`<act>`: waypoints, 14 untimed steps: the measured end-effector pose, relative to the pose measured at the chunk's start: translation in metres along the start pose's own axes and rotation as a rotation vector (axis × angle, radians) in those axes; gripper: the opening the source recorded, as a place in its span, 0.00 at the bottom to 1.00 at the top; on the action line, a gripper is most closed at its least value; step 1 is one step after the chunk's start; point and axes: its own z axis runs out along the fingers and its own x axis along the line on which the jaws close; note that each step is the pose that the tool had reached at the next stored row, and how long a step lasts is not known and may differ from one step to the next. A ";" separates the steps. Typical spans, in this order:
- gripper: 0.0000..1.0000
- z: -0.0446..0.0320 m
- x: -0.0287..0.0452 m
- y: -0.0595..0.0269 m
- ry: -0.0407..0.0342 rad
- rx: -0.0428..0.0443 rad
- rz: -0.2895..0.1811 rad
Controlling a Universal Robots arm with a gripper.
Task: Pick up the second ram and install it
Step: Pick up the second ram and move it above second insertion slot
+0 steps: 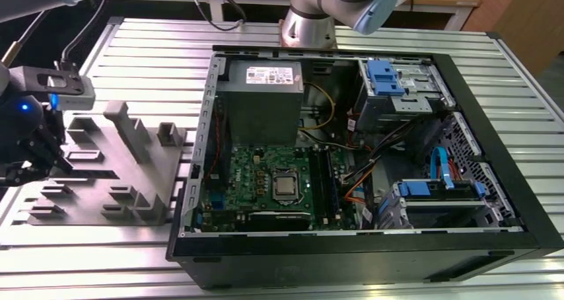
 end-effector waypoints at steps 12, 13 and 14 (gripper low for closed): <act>0.08 -0.0240 -0.0016 0.0013 -0.0009 -0.0001 0.000; 0.08 -0.0259 -0.0018 0.0014 -0.0015 -0.0001 0.000; 0.08 -0.0279 -0.0019 0.0015 -0.0023 -0.0002 0.000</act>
